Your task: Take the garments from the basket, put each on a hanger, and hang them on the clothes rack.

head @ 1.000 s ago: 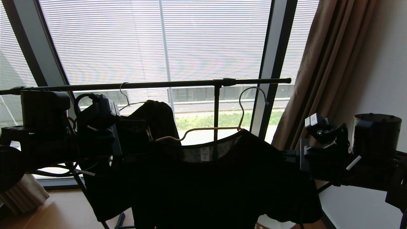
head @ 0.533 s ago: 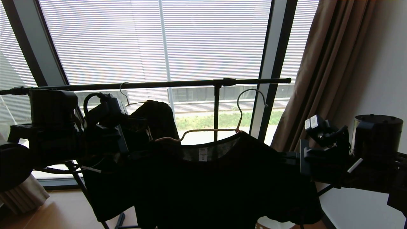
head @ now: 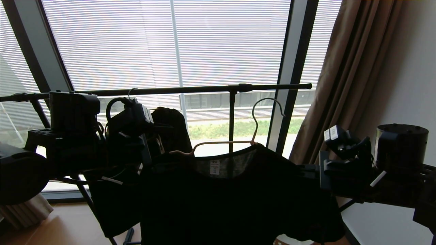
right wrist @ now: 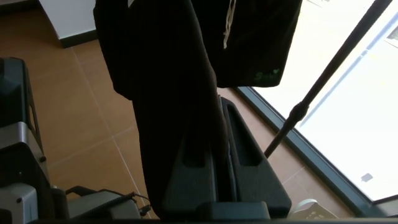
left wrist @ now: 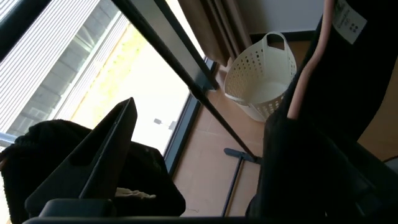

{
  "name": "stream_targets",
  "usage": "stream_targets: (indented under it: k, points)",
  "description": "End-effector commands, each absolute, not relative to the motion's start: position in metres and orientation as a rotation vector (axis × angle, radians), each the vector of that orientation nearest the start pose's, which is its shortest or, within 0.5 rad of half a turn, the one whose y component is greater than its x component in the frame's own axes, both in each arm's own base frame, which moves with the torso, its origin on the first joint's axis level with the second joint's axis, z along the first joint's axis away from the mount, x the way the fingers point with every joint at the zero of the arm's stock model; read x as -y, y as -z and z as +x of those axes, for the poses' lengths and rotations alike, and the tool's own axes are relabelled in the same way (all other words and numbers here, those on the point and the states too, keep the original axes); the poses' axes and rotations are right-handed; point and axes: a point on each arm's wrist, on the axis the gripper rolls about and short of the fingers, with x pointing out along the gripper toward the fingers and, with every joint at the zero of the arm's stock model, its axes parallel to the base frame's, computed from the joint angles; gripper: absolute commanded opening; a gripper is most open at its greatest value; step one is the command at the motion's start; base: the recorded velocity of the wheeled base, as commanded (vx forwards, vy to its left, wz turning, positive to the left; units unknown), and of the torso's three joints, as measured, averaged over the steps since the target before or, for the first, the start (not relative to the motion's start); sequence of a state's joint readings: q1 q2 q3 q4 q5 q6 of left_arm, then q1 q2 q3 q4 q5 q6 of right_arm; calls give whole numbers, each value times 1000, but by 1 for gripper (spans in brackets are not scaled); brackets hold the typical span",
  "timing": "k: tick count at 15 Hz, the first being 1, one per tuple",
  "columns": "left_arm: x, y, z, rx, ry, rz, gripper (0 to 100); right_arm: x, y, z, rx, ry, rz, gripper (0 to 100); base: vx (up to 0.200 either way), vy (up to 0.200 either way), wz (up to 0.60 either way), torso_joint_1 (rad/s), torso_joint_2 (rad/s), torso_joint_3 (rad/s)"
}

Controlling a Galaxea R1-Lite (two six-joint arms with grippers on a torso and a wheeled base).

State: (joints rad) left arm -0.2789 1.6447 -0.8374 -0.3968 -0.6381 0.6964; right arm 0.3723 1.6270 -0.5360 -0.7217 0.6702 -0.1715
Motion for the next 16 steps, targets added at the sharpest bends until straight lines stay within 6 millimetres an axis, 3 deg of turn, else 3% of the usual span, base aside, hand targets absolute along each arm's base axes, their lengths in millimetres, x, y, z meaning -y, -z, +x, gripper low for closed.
stream_targets:
  k: [1, 16]
  points:
    - [99, -187, 271, -80, 1027, 556, 100, -106, -143, 234, -294, -1060, -97, 0, 0, 0, 0, 0, 0, 0]
    - [118, -182, 261, -105, 1100, 553, 100, -110, -136, 235, -212, -1077, -150, 0, 0, 0, 0, 0, 0, 0]
